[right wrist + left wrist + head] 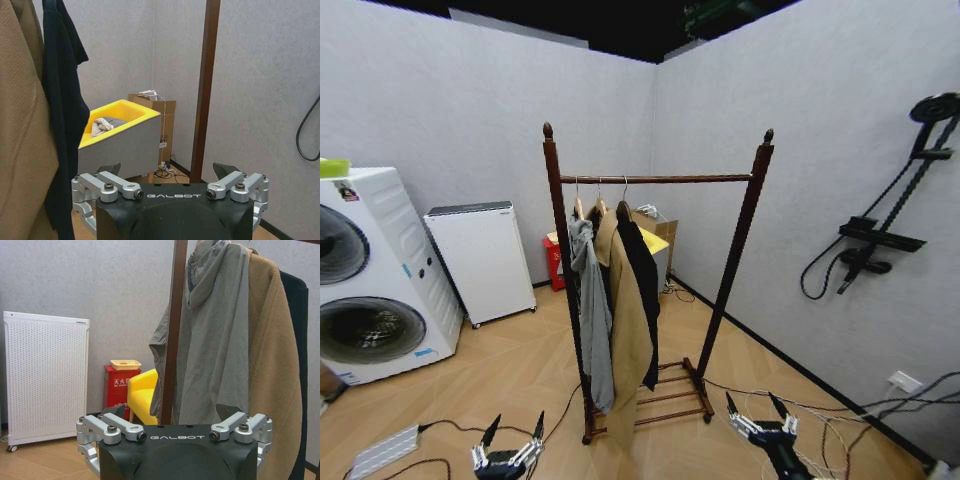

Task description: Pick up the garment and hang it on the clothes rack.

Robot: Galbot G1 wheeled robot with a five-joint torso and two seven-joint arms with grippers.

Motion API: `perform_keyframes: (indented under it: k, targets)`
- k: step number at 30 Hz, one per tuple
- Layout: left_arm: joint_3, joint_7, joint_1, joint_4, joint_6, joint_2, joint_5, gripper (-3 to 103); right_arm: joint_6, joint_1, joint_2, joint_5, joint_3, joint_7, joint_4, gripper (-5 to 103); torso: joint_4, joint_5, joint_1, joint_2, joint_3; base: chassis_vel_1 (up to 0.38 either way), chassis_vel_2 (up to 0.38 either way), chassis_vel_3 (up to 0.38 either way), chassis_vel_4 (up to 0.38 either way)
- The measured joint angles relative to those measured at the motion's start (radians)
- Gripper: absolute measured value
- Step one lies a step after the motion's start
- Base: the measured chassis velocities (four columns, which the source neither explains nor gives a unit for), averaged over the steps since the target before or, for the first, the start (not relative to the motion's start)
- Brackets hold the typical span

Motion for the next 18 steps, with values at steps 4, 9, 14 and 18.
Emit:
perform_keyframes:
  k: [4,9,14,18]
  targets:
    - [0.000,0.000,0.000,0.000,0.000,0.000,0.000,100,-0.001,0.001,0.000,0.001,0.000,0.000,-0.001,100,-0.0002,0.0000,0.000,0.000,0.000,-0.022,-0.013,-0.023,-0.028]
    - [0.000,0.000,0.000,0.000,0.000,0.000,0.000,100,-0.001,0.002,-0.001,0.002,-0.001,0.000,-0.001,100,0.0000,0.0000,0.000,0.000,0.000,-0.055,-0.058,-0.061,-0.050]
    - [0.000,0.000,0.000,0.000,0.000,0.000,0.000,100,-0.002,0.003,-0.001,0.002,-0.001,0.000,-0.002,100,-0.0001,0.0000,0.000,0.000,0.000,-0.074,-0.063,-0.080,-0.077]
    - [0.000,0.000,0.000,0.000,0.000,0.000,0.000,100,-0.002,0.004,-0.001,0.002,-0.001,0.000,-0.002,100,-0.0001,0.0000,0.000,0.000,0.000,-0.100,-0.109,-0.096,-0.095]
